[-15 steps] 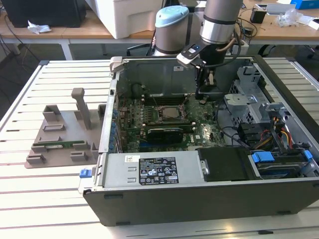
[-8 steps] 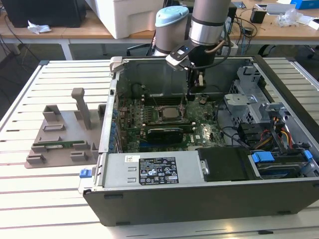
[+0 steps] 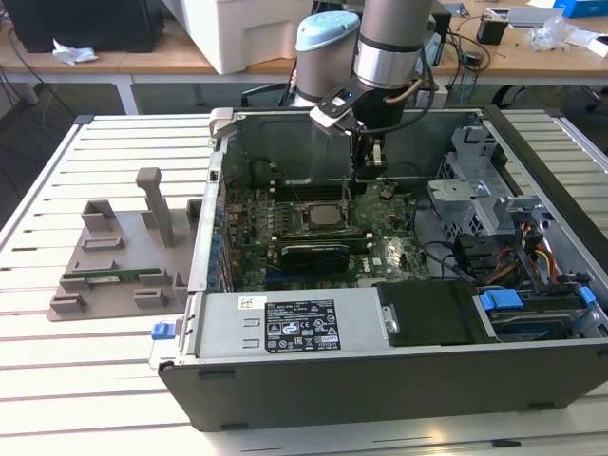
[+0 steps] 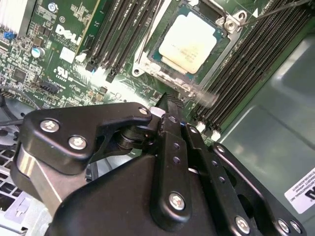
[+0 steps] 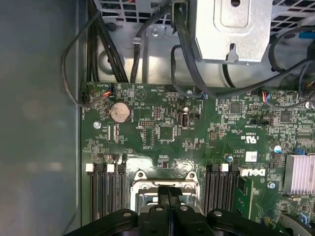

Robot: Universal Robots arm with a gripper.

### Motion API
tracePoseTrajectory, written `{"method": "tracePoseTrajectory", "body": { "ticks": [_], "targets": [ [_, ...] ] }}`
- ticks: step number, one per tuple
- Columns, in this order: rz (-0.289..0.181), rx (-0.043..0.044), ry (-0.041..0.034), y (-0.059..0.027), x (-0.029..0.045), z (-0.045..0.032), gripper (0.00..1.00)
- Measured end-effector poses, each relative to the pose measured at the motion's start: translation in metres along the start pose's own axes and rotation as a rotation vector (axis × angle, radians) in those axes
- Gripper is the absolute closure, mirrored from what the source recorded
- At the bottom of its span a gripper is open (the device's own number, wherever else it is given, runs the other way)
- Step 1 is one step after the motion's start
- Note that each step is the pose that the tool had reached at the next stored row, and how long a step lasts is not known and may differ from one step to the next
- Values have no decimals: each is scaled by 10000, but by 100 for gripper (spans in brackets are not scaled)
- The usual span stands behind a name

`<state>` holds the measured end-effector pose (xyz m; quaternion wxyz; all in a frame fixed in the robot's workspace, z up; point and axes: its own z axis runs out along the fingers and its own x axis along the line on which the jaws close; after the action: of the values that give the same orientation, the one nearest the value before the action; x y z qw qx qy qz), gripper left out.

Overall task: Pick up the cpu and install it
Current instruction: 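Close the cpu cover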

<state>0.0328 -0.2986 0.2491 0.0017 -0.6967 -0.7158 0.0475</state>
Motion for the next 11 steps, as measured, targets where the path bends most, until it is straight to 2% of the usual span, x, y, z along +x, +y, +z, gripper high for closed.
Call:
{"method": "tracePoseTrajectory", "body": {
  "ticks": [5,11],
  "targets": [
    [1,-1,0,-49,2,15,89],
    [2,-1,0,-149,7,48,89]
  ]
}}
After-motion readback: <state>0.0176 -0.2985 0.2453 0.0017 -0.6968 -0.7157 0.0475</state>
